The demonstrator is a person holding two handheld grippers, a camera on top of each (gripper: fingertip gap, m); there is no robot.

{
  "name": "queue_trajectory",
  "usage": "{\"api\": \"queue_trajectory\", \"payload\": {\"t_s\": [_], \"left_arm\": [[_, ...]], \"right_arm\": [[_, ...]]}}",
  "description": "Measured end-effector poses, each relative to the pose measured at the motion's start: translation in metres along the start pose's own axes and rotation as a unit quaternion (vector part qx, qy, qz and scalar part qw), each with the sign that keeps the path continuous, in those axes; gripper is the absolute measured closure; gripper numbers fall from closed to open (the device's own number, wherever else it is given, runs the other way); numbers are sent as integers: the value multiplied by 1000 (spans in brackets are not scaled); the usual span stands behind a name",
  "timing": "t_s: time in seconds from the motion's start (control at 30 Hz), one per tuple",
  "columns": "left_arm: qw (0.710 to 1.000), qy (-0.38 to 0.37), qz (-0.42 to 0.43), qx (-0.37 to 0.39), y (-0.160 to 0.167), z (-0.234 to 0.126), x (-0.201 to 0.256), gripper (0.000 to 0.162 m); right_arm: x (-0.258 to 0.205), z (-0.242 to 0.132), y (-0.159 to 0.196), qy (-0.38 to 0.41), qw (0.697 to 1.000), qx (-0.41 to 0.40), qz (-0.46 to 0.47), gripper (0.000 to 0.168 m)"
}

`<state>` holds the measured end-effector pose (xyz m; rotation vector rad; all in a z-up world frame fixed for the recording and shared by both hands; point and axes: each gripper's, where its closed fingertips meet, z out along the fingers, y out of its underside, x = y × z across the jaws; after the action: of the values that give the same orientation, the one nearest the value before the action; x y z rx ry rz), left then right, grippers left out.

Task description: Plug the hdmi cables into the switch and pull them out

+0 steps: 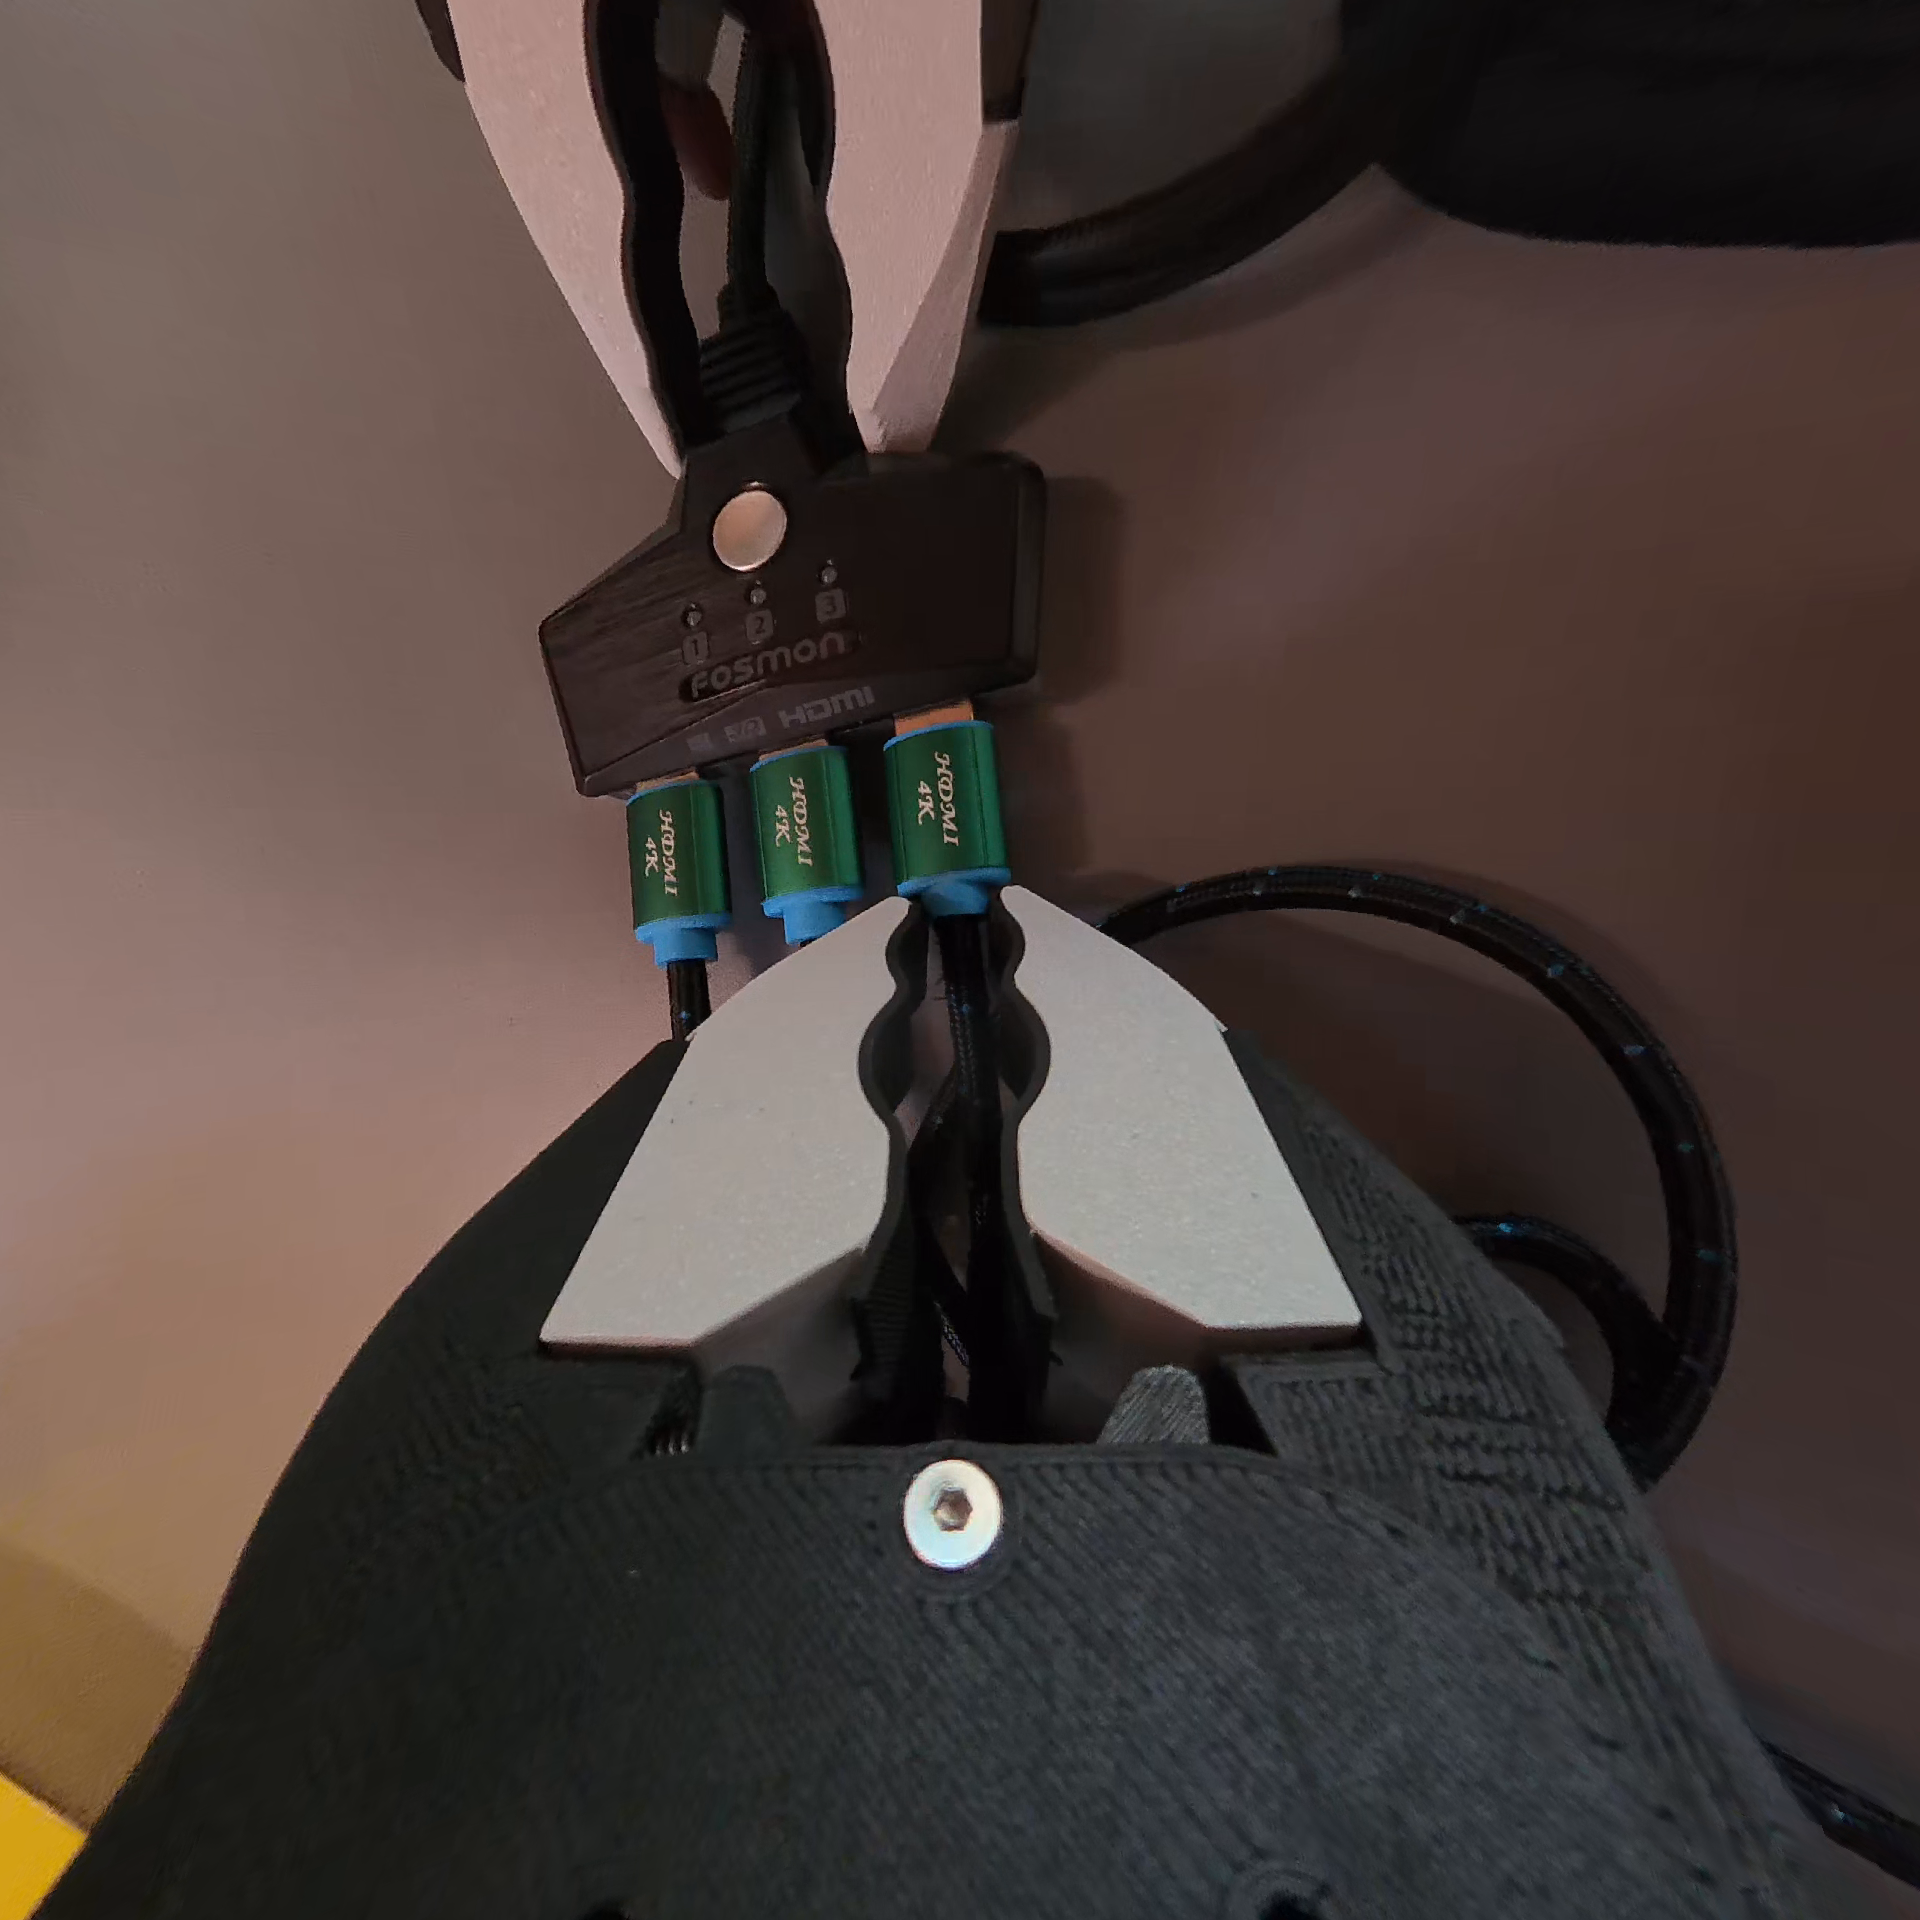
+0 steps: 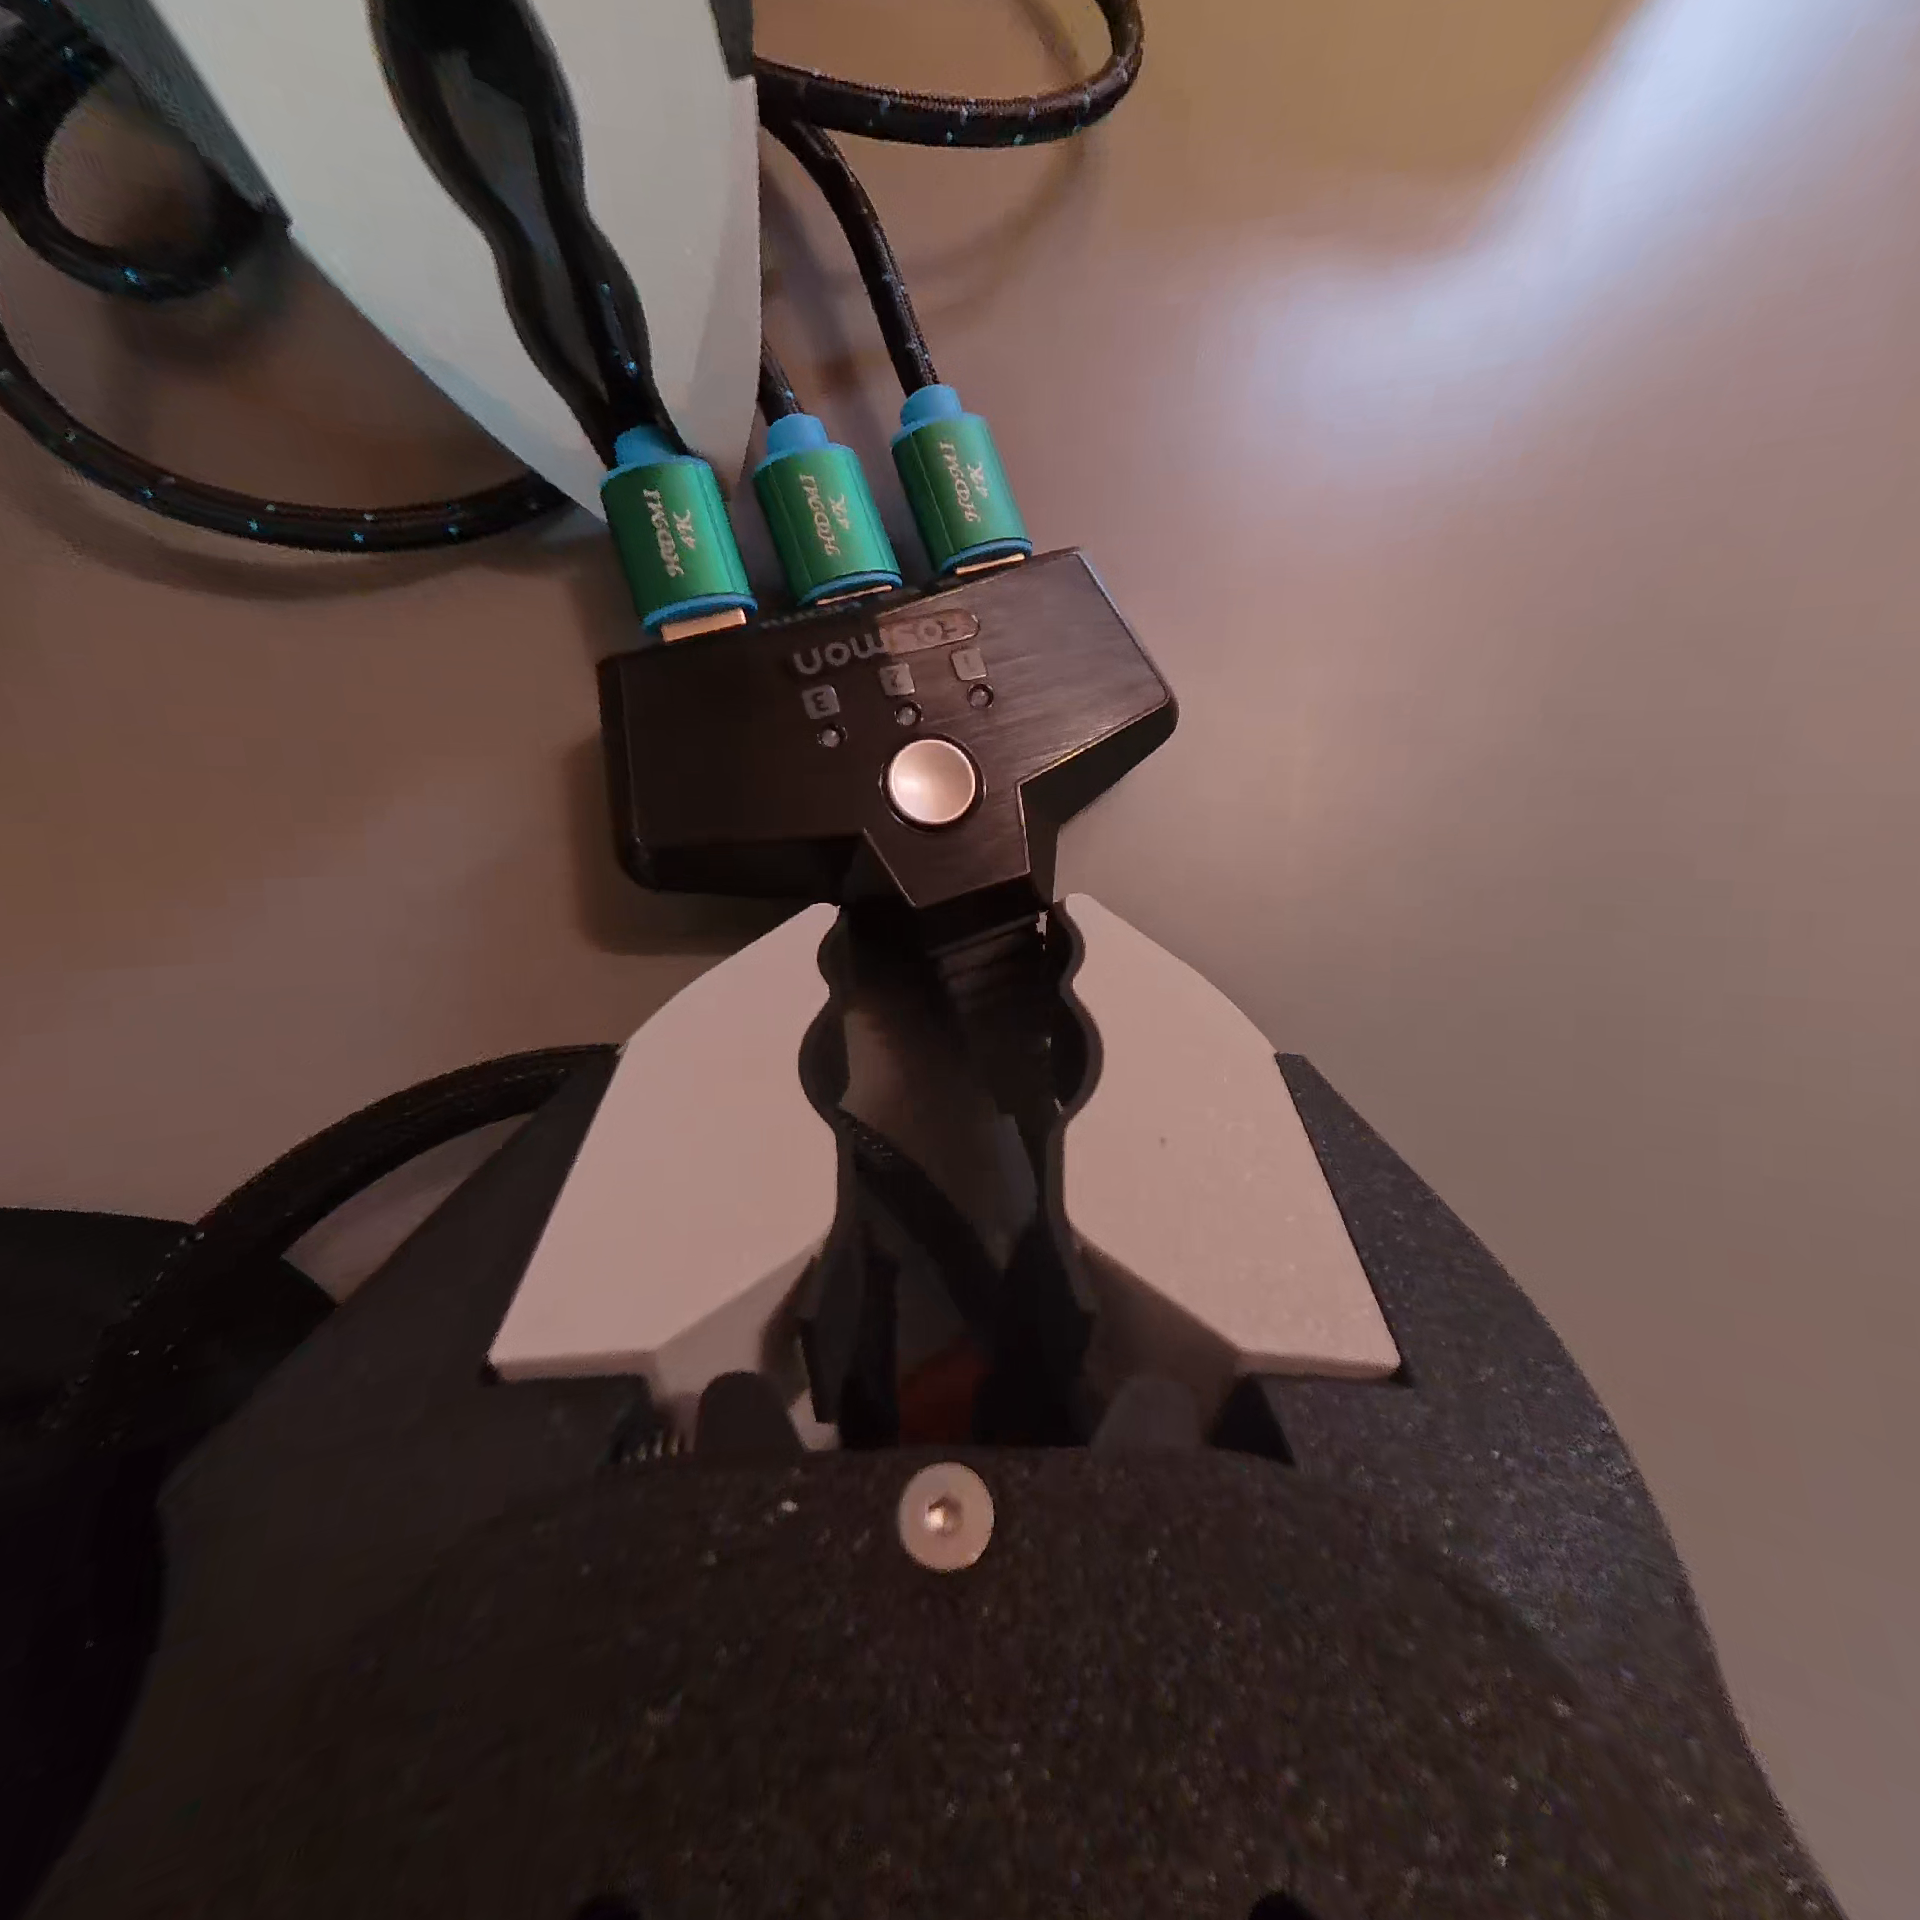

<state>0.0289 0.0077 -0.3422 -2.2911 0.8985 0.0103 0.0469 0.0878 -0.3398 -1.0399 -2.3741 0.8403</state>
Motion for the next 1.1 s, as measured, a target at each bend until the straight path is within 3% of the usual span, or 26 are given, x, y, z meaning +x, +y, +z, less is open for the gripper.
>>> {"api": "queue_trajectory", "payload": {"t_s": [0.53,0.6,0.63,0.73,0.8,0.87,0.97,1.1], "left_arm": [[1000,-1,9,-4,1,0,-4,150],[1000,11,7,9,-1,-8,-1,138],[999,5,2,39,-7,-16,-2,121],[991,-59,1,119,-11,-50,-19,113],[978,-90,-62,175,-1,-67,-34,111],[968,-69,-135,200,15,-68,-37,100],[966,-98,-162,176,24,-65,-44,82],[991,-50,-126,18,47,-30,-24,69]], "right_arm": [[-2,-1,1,29,999,-16,35,132],[-6,0,-1,36,999,-12,27,132],[-7,-1,0,38,999,-12,20,131],[-7,-9,0,29,999,4,41,111],[0,-18,-3,40,997,31,58,106],[3,-24,-5,49,995,52,65,105],[2,-22,-3,51,995,53,65,96],[-3,-15,1,34,997,26,70,78]]}}
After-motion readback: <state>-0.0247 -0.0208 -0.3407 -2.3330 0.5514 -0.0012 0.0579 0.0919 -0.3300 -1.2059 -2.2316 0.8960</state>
